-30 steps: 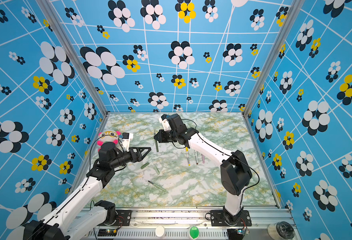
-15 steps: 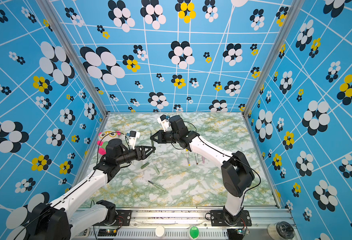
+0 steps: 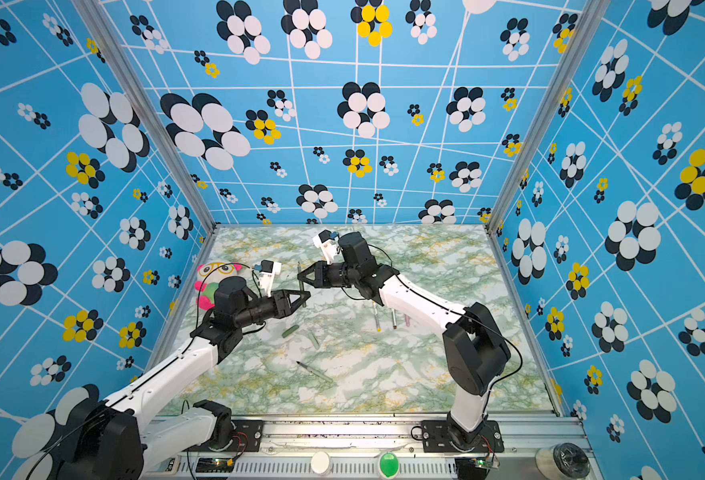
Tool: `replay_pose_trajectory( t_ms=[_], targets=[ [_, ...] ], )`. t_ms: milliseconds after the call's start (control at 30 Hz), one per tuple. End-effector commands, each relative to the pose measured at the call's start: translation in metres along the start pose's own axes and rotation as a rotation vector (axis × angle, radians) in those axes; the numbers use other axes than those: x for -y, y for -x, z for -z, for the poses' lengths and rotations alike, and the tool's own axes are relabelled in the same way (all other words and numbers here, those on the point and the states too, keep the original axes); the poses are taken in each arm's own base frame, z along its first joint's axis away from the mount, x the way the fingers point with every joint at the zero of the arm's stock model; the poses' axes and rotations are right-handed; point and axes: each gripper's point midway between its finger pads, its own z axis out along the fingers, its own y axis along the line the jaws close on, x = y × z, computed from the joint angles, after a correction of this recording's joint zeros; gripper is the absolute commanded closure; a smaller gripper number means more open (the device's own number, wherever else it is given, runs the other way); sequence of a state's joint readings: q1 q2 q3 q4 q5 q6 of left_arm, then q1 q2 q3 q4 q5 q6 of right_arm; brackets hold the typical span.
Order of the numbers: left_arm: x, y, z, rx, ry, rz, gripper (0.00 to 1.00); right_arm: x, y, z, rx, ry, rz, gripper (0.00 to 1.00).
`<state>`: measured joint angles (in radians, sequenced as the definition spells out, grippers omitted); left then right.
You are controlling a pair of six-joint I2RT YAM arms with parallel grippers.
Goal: Insert the pens into the pen caps
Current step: 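Lift the green pen and pass it into the left gripper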
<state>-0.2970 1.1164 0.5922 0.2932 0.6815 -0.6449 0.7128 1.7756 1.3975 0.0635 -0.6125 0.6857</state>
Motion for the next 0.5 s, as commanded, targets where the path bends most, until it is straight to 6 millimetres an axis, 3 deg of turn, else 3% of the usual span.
replay_pose_trajectory(
  t_ms=[0, 167, 367, 467],
  targets=[
    [0.0101, 0.0155, -0.0005, 0.04, -0.013, -0.03, 0.63, -0.0189, 0.0009, 0.007, 0.008, 0.049, 0.021, 0.97],
    [0.0106, 0.0179, -0.0021, 0.044, -0.019, -0.024, 0.69, -0.0196, -0.0007, 0.0067, 0.005, 0.052, 0.022, 0.97],
    [0.0116, 0.0192, -0.0018, 0.044, -0.017, -0.026, 0.84, -0.0201, -0.0007, 0.0074, 0.006, 0.053, 0.026, 0.97],
    [0.0092, 0.018, -0.0013, 0.038, -0.004, -0.028, 0.97, -0.0214, 0.0004, 0.0077, 0.008, 0.055, 0.029, 0.97]
  ],
)
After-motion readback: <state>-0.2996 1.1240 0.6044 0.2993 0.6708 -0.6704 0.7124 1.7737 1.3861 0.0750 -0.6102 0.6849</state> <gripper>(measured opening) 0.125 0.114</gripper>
